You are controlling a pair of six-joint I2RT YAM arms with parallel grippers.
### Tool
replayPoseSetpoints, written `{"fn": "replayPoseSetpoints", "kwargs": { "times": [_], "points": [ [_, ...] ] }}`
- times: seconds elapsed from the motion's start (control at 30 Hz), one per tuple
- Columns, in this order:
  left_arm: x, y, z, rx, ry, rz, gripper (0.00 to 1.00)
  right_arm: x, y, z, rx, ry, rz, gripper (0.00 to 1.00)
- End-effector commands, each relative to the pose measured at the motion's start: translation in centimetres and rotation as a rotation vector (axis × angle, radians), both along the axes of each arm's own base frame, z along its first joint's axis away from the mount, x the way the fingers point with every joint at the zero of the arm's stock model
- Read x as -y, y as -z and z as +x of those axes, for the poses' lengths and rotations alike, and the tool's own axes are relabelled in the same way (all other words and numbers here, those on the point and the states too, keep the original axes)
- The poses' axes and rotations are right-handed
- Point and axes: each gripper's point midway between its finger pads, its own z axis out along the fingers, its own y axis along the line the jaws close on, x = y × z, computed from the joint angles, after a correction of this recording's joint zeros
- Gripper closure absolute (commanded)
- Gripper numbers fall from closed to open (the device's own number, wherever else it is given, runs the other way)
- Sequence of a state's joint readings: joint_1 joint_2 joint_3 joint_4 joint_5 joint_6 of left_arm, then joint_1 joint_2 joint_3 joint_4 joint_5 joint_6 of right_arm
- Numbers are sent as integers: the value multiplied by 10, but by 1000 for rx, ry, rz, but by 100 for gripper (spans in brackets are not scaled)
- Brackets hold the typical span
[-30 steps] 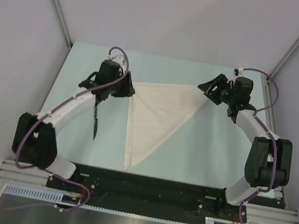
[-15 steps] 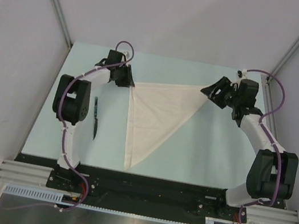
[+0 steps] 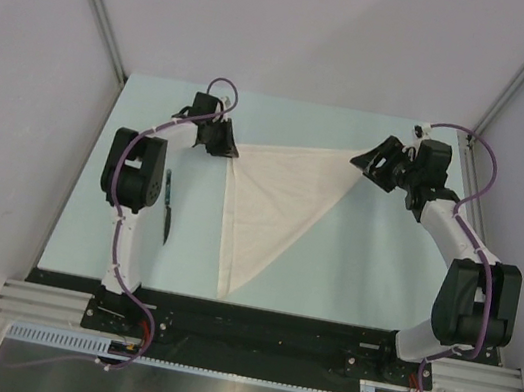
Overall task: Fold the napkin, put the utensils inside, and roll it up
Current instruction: Fold the napkin
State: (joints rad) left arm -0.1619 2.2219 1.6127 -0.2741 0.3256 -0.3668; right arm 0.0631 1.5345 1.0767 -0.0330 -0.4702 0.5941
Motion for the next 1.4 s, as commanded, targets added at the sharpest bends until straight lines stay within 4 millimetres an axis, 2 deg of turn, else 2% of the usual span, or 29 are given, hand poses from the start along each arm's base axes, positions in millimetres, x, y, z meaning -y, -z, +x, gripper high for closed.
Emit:
{"fn": "replayPoseSetpoints", "kwargs": {
  "times": [0.0,0.1,0.2,0.33,0.37,0.43,0.6,1.37],
  "points": [
    [-3,-9,8,15,-30,16,74,0,-2,2,11,-8,8,36],
    [-4,-5,6,8,-35,21,71,0,-1,1,10,-8,8,36],
    [1,-2,6,9,-19,-3,74,0,-1,1,7,-6,10,36],
    [3,-4,8,31,-12,-17,89,-1,1,-1,6,-10,7,36],
    [4,-5,10,40,-10,-21,96,0,0,0,7,-8,5,36],
    [5,-8,11,53,-5,-27,100,1,2,-1,2,-6,4,36],
    [4,-21,17,99,-15,-23,100,1,3,-3,1,-3,2,36],
    [-10,-51,30,170,-36,-29,100,3,12,-5,-25,-5,-3,36]
  ]
}}
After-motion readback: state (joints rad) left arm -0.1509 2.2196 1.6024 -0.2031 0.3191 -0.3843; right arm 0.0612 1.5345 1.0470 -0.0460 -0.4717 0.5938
